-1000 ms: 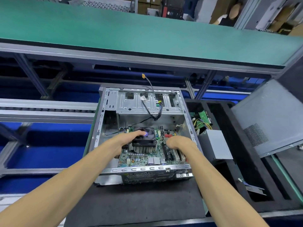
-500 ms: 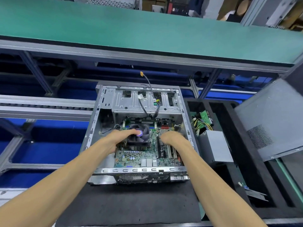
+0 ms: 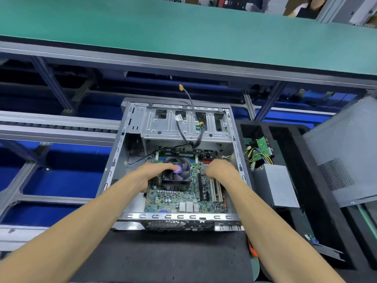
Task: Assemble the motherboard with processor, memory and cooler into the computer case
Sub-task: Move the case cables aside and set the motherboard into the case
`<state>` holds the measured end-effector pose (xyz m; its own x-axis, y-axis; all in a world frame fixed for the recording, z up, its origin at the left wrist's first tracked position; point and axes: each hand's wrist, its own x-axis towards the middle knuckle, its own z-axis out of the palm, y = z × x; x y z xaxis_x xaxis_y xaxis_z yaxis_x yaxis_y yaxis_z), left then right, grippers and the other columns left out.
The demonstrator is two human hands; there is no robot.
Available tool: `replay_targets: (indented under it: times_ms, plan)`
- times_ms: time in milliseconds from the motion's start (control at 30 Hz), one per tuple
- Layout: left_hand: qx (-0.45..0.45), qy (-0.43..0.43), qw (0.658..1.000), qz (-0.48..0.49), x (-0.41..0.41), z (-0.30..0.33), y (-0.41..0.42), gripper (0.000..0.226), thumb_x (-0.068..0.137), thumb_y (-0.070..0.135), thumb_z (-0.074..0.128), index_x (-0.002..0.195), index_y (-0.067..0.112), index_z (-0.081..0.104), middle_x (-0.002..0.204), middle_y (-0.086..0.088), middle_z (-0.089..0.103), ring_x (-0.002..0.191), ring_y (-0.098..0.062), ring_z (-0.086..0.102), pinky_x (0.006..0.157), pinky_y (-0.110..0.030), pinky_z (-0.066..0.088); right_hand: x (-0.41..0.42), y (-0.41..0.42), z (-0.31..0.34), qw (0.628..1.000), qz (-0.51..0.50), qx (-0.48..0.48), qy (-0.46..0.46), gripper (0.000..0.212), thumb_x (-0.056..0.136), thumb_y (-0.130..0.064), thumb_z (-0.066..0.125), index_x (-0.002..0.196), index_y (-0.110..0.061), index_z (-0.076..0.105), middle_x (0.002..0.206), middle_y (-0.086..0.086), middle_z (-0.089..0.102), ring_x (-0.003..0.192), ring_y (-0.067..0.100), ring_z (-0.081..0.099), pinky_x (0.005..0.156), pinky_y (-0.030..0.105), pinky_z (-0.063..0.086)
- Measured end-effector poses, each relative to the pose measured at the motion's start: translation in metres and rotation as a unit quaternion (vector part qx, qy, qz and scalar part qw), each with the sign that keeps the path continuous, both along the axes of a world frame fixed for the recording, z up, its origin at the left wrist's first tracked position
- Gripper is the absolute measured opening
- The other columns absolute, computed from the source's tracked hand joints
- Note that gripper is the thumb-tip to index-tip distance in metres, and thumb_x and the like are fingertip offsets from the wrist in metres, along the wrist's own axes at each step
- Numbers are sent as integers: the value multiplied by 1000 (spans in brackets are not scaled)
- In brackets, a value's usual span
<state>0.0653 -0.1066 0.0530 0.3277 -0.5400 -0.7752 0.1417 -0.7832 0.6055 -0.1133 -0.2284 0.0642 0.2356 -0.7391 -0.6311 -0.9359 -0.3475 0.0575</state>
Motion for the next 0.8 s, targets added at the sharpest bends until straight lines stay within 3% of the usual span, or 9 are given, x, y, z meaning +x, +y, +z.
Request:
replay_targets:
  times_ms: [67,133,267,333,433,600,700,733,800]
  plan:
    - [-3,-18,1000,9,0,-2,-1,111,44,54,94,136,13,50,139,-5,50,121,-26,51,99,-44,45,5,-3,-3,992,-58,-41,-106,24,97,-23,46,91,-5,61,91,10,64,76,25,59,67,32,44]
    - [-8,-24,1000,17,-1,-3,-1,113,46,53,94,139,10,45,139,-7,50,121,-26,51,101,-46,45,16,-5,-8,953,-150,28,-262,20,97,-18,47,83,-9,59,76,9,54,62,22,47,58,29,35]
    - [6,-21,1000,19,-2,0,0,104,44,55,93,130,15,52,125,-1,52,108,-22,52,86,-40,44,31,-6,-11,837,-314,115,-433,31,99,-18,55,122,3,54,79,9,54,61,18,44,56,32,38]
    - [12,-17,1000,17,-1,2,0,100,43,56,93,127,18,54,114,1,50,97,-19,51,78,-39,41,35,-5,-13,815,-312,99,-478,26,100,-17,58,117,2,53,82,8,59,66,18,52,62,30,43]
    - [19,-13,1000,15,-1,1,0,105,42,57,93,131,20,50,119,0,44,102,-22,46,79,-39,40,34,-4,-10,714,-364,197,-565,6,100,-1,53,97,-5,56,106,13,71,82,17,71,63,28,54]
    - [17,-7,1000,18,0,-3,-2,100,38,57,93,124,21,57,118,2,49,105,-22,48,85,-42,39,30,-7,-1,587,-433,323,-603,23,96,15,41,96,-6,50,111,12,69,102,20,72,73,29,47]
    - [14,4,1000,24,0,0,-2,92,38,55,94,115,21,57,96,8,51,82,-11,49,69,-33,40,32,-6,0,567,-462,335,-593,23,95,16,45,91,-6,52,101,13,67,92,19,65,76,30,48]
    - [13,3,1000,24,0,0,-2,94,38,55,94,116,21,56,99,7,52,83,-11,50,67,-32,41,33,-6,0,555,-471,334,-599,23,95,17,45,92,-6,51,101,13,64,91,20,62,81,32,49]
    - [11,-3,1000,22,0,-4,-2,104,38,56,93,127,18,54,122,1,51,104,-19,52,83,-38,44,34,-7,0,533,-486,333,-607,24,95,17,43,100,-5,48,115,18,61,108,26,61,92,37,48]
